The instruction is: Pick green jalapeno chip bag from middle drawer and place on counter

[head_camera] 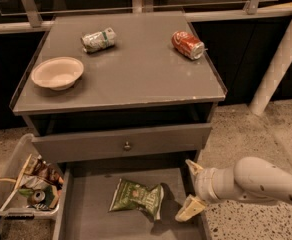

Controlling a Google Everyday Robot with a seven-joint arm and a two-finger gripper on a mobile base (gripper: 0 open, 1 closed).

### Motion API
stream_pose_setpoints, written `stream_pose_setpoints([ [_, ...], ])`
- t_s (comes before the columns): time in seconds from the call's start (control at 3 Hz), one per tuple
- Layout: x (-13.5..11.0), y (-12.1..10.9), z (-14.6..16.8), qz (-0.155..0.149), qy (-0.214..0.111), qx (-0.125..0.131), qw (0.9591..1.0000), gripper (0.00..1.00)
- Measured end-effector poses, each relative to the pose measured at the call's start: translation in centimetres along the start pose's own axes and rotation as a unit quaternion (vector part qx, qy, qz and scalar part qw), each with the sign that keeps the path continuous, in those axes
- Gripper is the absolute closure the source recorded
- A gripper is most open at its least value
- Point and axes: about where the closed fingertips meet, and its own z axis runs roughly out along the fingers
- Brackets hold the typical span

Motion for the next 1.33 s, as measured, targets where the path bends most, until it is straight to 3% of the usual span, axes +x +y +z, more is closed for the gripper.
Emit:
stream_pose_setpoints([
  [0.33, 2.7, 1.7, 5.8, 0.034, -0.026, -0.026, 0.9987, 0.0],
  [0.67, 2.7, 1.7, 5.8, 0.034, -0.026, -0.026, 0.9987, 0.0],
  [1.33, 2.1, 2.3, 12.7, 0.024, -0.054, -0.055, 0.9967, 0.0],
])
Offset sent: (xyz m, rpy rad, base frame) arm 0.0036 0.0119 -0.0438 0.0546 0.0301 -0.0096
